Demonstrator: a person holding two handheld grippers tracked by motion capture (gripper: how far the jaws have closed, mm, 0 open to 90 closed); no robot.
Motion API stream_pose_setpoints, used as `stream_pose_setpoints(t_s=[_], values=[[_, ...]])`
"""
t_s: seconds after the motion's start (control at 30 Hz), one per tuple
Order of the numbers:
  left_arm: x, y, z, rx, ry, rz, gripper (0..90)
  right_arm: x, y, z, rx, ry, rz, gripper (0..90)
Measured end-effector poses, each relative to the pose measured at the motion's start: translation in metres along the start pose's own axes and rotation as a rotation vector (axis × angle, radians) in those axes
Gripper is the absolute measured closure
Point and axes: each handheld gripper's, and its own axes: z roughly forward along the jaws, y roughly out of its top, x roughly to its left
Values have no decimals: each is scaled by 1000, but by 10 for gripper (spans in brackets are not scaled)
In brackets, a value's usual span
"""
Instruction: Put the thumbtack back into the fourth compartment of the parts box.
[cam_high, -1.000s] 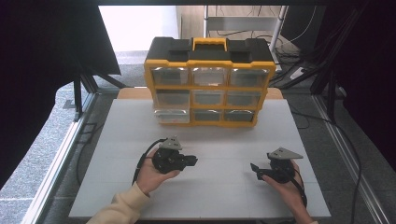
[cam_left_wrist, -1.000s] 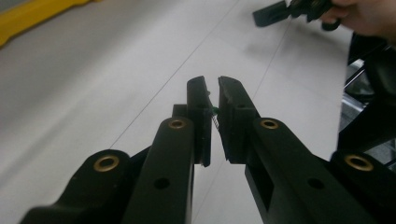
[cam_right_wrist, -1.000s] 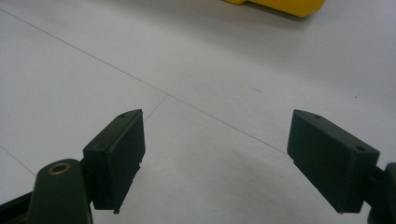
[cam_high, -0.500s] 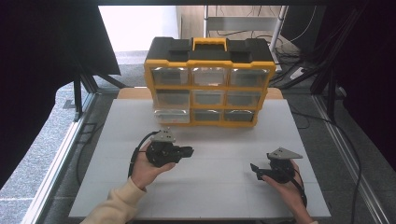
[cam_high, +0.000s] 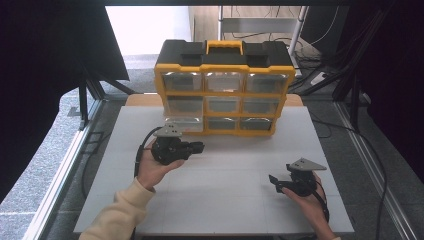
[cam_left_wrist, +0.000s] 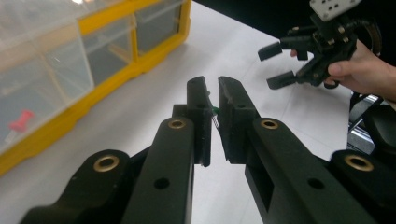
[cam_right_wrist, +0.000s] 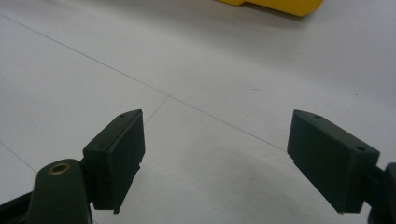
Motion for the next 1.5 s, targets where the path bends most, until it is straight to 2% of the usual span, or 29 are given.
stream_pose_setpoints(t_s=[0.23,0.43,0.63,0.8,1.23,1.5], values=[[6,11,-8,-23,24,11,832,3,2,1,-1,3,-15,192],[14,13,-12,-41,60,-6,832,4,2,2,3,4,-26,192],[22,15,-16,-48,76,-31,831,4,2,1,5,0,-24,191],[27,23,-19,-55,106,-26,831,1,1,0,3,-9,-15,191],[46,43,-27,-93,153,-56,831,1,1,1,9,-9,-17,190],[49,53,-30,-96,186,-42,831,1,1,2,14,-10,-16,190]])
